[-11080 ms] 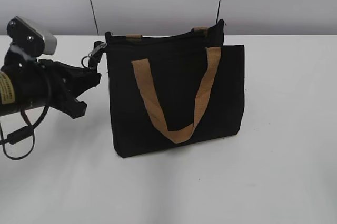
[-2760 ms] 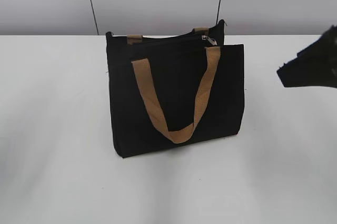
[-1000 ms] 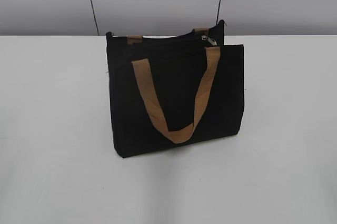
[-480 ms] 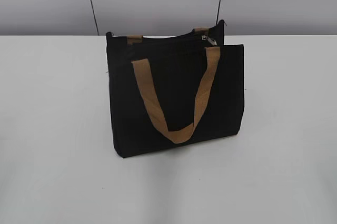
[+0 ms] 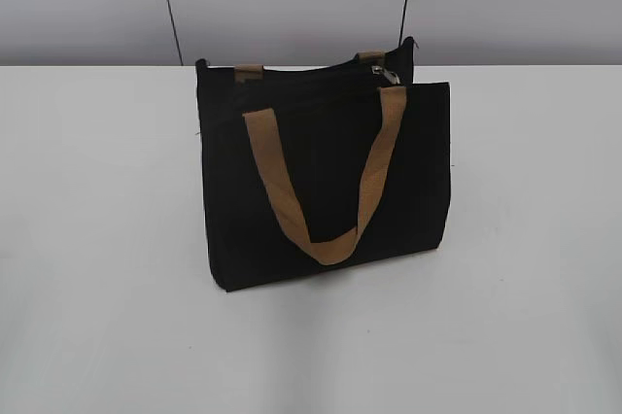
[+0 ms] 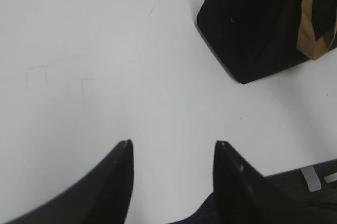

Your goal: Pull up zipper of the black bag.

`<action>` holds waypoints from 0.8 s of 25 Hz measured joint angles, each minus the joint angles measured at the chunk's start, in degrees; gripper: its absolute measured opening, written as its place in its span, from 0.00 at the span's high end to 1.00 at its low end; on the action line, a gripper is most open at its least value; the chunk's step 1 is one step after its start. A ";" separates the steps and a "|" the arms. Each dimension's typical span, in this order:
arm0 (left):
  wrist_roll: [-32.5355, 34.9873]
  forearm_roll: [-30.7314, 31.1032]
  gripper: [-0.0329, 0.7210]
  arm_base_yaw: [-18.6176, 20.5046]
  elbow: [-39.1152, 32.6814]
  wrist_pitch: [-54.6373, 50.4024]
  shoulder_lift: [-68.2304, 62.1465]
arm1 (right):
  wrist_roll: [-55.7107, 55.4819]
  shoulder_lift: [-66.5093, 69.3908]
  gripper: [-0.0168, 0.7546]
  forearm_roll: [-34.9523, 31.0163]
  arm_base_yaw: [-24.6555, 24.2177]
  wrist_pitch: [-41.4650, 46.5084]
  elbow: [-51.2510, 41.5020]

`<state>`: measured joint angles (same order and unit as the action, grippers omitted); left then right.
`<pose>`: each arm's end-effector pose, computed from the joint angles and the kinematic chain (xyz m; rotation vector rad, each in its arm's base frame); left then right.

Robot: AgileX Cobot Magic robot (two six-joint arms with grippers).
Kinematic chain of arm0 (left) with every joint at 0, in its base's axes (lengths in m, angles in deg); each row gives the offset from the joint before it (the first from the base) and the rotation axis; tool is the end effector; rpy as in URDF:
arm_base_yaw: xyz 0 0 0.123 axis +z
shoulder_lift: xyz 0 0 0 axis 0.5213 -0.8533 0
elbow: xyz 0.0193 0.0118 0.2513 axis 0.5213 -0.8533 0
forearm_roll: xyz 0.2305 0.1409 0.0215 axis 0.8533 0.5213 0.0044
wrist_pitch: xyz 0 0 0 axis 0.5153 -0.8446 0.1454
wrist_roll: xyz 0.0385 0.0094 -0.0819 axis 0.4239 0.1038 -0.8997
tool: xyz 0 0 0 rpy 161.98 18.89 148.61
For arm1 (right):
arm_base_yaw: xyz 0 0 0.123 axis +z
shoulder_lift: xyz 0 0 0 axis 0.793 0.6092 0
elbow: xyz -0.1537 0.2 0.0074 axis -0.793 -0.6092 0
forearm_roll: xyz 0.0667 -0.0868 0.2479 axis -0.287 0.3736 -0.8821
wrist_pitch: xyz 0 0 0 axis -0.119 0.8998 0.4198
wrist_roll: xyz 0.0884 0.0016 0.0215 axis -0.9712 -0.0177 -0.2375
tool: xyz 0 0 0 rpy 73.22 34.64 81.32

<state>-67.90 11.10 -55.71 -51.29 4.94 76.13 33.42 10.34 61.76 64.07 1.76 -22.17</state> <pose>0.0667 -0.0258 0.2852 0.3459 2.1747 -0.2414 0.0530 0.0126 0.2754 -0.3092 2.1360 0.0951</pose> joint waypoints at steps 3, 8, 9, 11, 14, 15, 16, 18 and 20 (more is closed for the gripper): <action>0.00 0.00 0.48 0.00 0.00 0.00 0.00 | 0.00 0.00 0.41 0.00 0.00 0.00 0.00; 0.00 0.00 0.50 2.57 0.00 0.00 0.00 | 0.00 0.00 0.41 0.06 -2.40 -0.06 0.00; 0.00 0.00 0.50 3.41 0.00 0.00 0.00 | 0.00 -0.11 0.41 0.06 -3.32 -0.06 0.00; 0.00 0.00 0.50 4.99 0.00 0.00 0.02 | 0.00 -0.92 0.41 0.07 -5.52 -0.06 0.00; 0.00 0.00 0.51 7.70 0.00 0.00 0.69 | 0.00 -3.27 0.41 0.14 -8.14 -0.06 0.00; 0.00 0.00 0.51 8.46 0.00 0.00 1.19 | 0.00 -3.57 0.41 0.14 -8.90 -0.06 0.00; 0.00 0.00 0.52 9.55 0.00 0.00 2.08 | 0.00 -3.59 0.41 0.14 -9.52 -0.06 0.00; 0.00 0.00 0.53 11.13 0.00 -0.06 4.11 | 0.00 -3.59 0.41 0.14 -10.61 -0.13 0.00; 0.00 0.00 0.54 13.15 0.00 -0.06 6.43 | 0.00 -3.59 0.41 0.14 -10.98 -0.13 0.00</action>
<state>-67.90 11.10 -42.57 -51.29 4.89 82.56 33.42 6.76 61.90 53.09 1.63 -22.17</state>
